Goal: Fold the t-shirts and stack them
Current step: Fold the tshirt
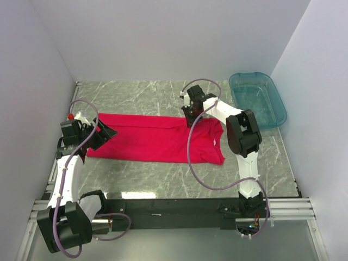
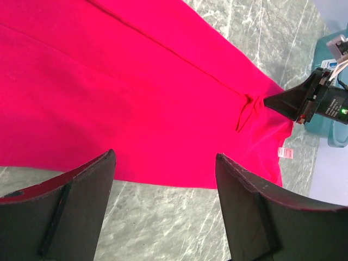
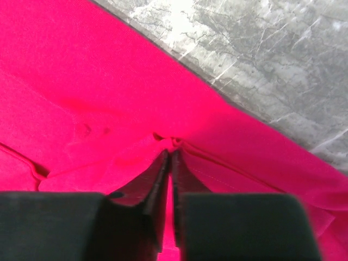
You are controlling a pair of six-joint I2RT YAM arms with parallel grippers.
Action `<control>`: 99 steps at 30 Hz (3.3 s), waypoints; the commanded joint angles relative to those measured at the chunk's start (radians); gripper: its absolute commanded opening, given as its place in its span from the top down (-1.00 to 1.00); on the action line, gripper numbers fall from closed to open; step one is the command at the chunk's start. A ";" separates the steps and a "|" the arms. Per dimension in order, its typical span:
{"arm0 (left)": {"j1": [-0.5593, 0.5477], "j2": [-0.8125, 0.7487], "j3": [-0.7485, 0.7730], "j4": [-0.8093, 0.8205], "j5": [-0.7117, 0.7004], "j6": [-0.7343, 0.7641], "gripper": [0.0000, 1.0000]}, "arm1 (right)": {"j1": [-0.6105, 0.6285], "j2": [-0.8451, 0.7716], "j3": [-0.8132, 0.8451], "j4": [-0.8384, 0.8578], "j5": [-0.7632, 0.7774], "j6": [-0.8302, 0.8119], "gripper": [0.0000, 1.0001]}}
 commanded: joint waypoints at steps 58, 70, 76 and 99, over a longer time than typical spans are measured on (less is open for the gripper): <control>-0.021 -0.002 -0.007 0.043 0.040 0.028 -0.58 | -0.142 0.072 0.192 -0.142 -0.175 -0.237 0.14; -0.024 -0.005 -0.007 0.043 0.038 0.027 -0.58 | -0.144 0.058 0.192 -0.132 -0.160 -0.239 0.68; -0.022 -0.004 -0.006 0.041 0.040 0.030 -0.58 | -0.150 0.029 0.194 -0.109 -0.103 -0.239 0.80; -0.025 0.001 -0.006 0.043 0.041 0.028 -0.58 | -0.161 -0.017 0.160 -0.061 -0.019 -0.232 0.96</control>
